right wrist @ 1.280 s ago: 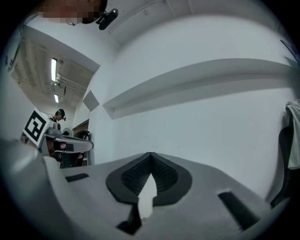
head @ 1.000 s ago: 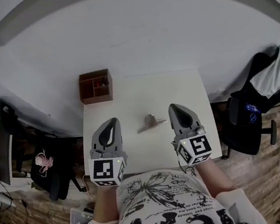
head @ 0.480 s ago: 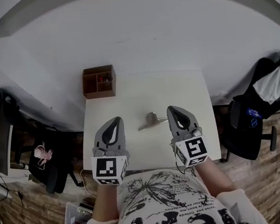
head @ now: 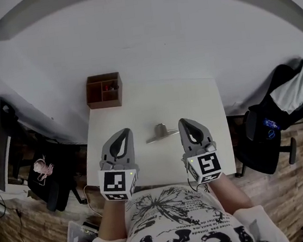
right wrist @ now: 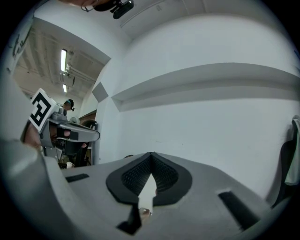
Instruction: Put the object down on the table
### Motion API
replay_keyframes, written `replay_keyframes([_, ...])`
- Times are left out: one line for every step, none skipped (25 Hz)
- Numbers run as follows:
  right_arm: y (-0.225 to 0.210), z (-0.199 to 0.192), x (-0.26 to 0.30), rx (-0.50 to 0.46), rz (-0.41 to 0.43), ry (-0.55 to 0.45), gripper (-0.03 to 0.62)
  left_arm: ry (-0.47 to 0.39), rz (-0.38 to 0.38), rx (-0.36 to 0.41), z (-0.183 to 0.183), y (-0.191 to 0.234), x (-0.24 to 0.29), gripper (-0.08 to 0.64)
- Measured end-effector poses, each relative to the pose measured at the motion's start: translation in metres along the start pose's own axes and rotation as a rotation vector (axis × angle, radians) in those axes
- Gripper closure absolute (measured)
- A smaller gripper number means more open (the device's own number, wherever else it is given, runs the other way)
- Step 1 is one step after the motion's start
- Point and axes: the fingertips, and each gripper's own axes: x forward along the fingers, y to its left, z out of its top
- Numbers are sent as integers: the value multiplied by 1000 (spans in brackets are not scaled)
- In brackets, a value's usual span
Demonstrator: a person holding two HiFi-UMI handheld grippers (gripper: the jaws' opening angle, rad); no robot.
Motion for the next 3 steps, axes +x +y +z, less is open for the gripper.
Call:
replay_keyframes([0,0,0,-1,0,1,601,1,2,-2,-1,1,0,548])
replay_keyframes([1,-1,0,0,0,1,601,3,4,-4,-1,2,1,548])
replay_keyframes([1,-1,1,1,0,2,601,4,6,-5,-2,3,1,548])
